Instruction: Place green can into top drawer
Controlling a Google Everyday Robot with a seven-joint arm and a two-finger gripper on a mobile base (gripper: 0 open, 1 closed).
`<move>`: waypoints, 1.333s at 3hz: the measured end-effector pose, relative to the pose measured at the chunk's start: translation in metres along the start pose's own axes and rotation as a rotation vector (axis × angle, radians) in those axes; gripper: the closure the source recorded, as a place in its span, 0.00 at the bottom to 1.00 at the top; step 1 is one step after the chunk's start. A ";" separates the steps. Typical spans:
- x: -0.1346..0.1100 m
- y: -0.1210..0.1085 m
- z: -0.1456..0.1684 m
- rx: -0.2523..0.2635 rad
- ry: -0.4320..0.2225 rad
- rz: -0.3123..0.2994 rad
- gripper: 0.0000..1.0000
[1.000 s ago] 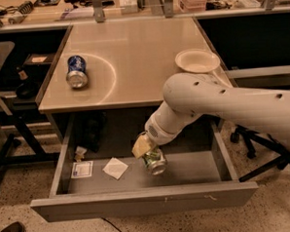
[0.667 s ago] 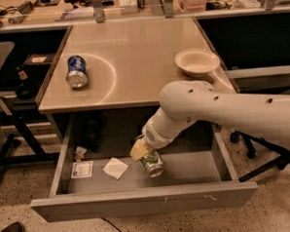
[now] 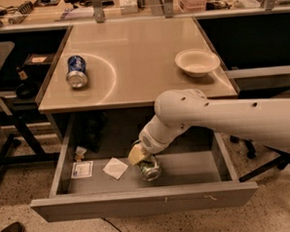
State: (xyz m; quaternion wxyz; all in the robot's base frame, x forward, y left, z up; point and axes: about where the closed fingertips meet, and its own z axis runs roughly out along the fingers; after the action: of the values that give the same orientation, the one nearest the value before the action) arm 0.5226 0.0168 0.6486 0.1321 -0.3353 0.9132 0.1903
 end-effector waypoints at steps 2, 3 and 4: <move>0.004 0.002 0.032 -0.037 0.029 -0.008 1.00; 0.000 0.001 0.037 -0.038 0.030 -0.015 1.00; 0.000 0.001 0.037 -0.038 0.030 -0.015 0.81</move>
Offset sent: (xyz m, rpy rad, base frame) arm 0.0001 0.0145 -0.0339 0.0086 0.0405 0.0257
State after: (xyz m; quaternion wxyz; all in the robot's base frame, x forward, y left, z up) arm 0.5259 0.0340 0.6159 0.1135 -0.3476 0.9086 0.2018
